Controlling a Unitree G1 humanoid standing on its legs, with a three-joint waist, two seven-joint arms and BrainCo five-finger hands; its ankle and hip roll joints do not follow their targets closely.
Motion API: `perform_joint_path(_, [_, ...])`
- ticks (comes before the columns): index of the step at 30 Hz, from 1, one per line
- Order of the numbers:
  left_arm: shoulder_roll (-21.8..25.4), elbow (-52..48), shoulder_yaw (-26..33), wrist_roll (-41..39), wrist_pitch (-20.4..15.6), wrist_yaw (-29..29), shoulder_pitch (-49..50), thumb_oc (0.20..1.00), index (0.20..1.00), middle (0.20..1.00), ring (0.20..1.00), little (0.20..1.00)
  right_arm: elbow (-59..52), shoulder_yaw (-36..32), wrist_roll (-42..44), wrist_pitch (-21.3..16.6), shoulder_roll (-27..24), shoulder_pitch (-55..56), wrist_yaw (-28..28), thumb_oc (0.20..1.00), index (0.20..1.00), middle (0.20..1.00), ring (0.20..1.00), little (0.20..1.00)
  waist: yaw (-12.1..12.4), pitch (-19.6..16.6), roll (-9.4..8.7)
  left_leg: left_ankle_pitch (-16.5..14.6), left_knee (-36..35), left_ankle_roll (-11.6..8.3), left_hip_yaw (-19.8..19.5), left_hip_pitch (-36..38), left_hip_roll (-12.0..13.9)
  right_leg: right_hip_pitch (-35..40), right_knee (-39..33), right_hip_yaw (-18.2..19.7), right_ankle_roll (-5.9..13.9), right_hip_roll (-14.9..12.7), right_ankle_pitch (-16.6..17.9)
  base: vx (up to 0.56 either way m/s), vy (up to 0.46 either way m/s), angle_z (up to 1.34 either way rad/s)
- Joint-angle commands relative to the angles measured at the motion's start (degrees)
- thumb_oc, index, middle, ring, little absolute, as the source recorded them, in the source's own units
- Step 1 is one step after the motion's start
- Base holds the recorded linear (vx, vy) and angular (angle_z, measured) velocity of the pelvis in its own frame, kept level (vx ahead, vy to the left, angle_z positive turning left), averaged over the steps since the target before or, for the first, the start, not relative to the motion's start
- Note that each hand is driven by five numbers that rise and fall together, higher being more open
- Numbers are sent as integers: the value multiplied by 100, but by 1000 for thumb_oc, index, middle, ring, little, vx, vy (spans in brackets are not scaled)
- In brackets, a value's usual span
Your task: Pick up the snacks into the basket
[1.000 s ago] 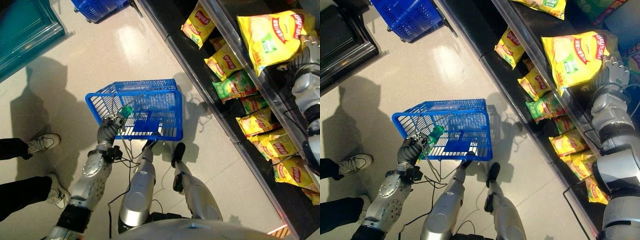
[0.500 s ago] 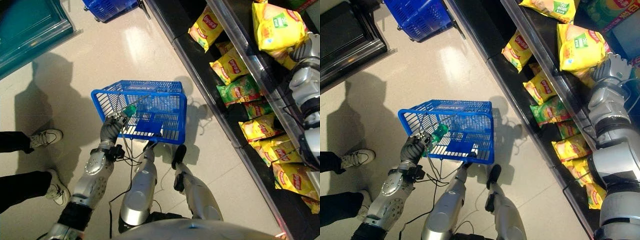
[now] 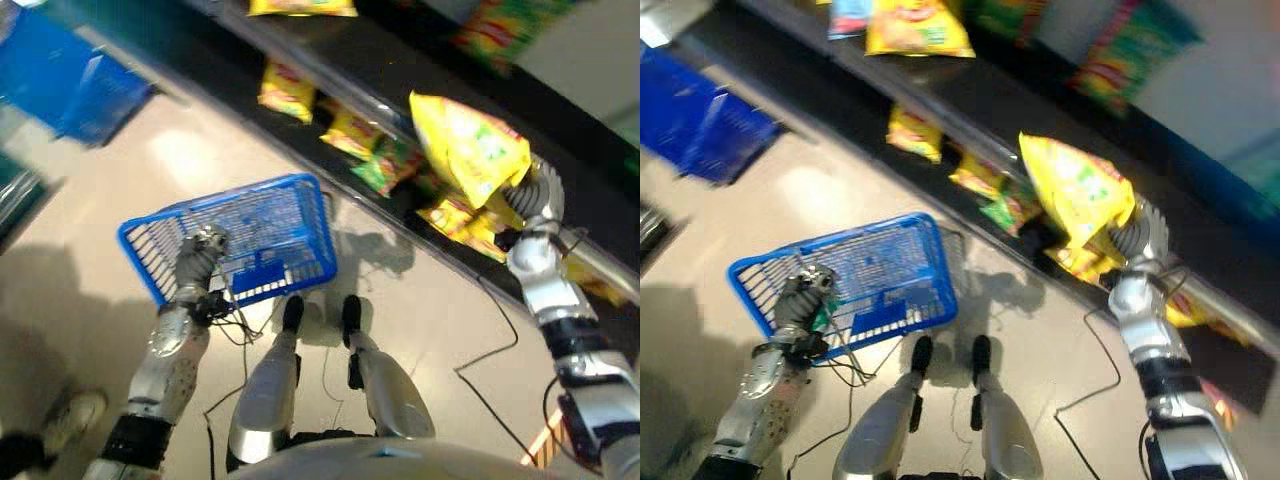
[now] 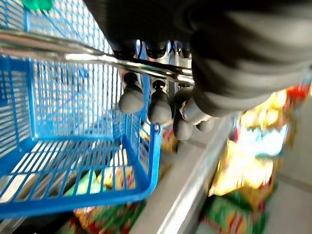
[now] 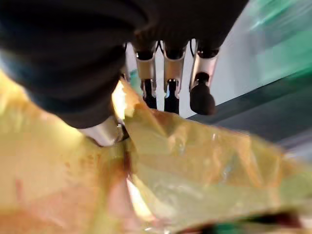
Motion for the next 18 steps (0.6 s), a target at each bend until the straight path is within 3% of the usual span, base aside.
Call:
perform_joint_path(1, [15,-1017,139,330,-798,-289,-169,200,200,200,200,200,-387,-132,-157,-445,-284,20,-122,200,200,200,200,200,-135,-714,326,-511,-156,-224,-661,261,131,25,648,11,413,-115,146,-17,27,-96])
perform_joint_path(3, [-31,-860,57,363,-662,-371,-245,200,200,200,200,200,-877,-389,-212,-595,-189,513,4,200,200,200,200,200,-235,-842,443,-551,-40,-223,-598,280,257,406,1014,318,296,-158,-250,-105,-8,-26])
perform_joint_path(5, [-10,-840,33,403,-626,-371,-221,200,200,200,200,200,-1019,-460,-256,-650,-133,698,22,200,200,200,200,200,-233,-923,450,-520,-42,-253,-522,282,359,555,1022,343,280,-278,-264,-118,-122,-31])
perform_joint_path(6, [11,-818,35,412,-568,-411,-214,200,200,200,200,200,-1270,-487,-306,-744,-93,879,154,200,200,200,200,200,-266,-1053,436,-480,-45,-305,-459,279,484,728,943,459,295,-448,-162,-88,-161,-47])
perform_joint_path(7, [13,-816,31,412,-567,-413,-208,200,200,200,200,200,-1295,-498,-310,-737,-87,904,165,200,200,200,200,200,-252,-1057,432,-482,-49,-306,-448,289,485,737,928,470,296,-448,-154,-137,-241,-52])
perform_joint_path(8, [24,-758,32,420,-532,-450,-201,200,200,200,200,200,-1520,-486,-285,-887,-15,1101,325,200,200,200,200,200,-331,-1163,397,-424,-17,-371,-376,259,604,860,906,706,361,-593,2,-78,-128,-42])
perform_joint_path(11, [25,-685,-21,435,-519,-495,-189,200,200,200,200,200,-1715,-415,-261,-978,54,1255,493,200,200,200,200,200,-365,-1254,365,-357,-33,-445,-283,223,738,857,907,936,452,-660,101,-100,-203,-37])
perform_joint_path(12, [7,-645,-48,418,-513,-507,-195,200,200,200,200,200,-1723,-323,-250,-1030,66,1281,598,200,200,200,200,200,-395,-1263,344,-313,-56,-480,-222,239,791,837,848,887,461,-582,-10,-115,-288,-68])
perform_joint_path(13, [3,-626,-120,392,-506,-556,-239,200,200,200,200,200,-1781,-188,-144,-1126,136,1451,793,200,200,200,200,200,-415,-1321,325,-155,-93,-597,-120,223,991,889,811,760,409,-398,-602,-81,-219,-90])
perform_joint_path(14, [2,-624,-121,390,-507,-558,-236,200,200,200,200,200,-1786,-190,-140,-1126,134,1458,797,200,200,200,200,200,-421,-1323,326,-154,-98,-603,-126,227,991,883,837,754,404,-397,-625,-101,-409,-88])
perform_joint_path(15, [-42,-552,-241,360,-483,-584,-320,200,200,200,200,200,-1662,-5,-90,-1177,105,1515,905,200,200,200,200,200,-456,-1295,416,34,-135,-708,-212,190,1193,855,1079,878,239,-108,-1117,-65,-402,-56])
perform_joint_path(16, [-76,-498,-310,372,-468,-623,-368,200,200,200,200,200,-1691,92,-78,-1251,80,1587,1006,200,200,200,200,200,-512,-1268,469,184,-199,-768,-317,182,1302,803,1221,966,112,110,-1268,-70,-408,-13])
perform_joint_path(17, [-82,-491,-312,373,-472,-625,-371,200,200,200,200,200,-1692,90,-76,-1254,74,1590,1009,200,200,200,200,200,-519,-1269,483,201,-220,-782,-330,186,1319,787,1254,956,96,130,-1282,-69,-398,14])
perform_joint_path(18, [-129,-484,-448,362,-466,-664,-451,200,200,200,200,200,-1664,238,-119,-1270,-63,1685,1136,200,200,200,200,200,-599,-1233,562,412,-340,-891,-422,163,1506,697,1374,818,-15,354,-1390,-54,-251,16])
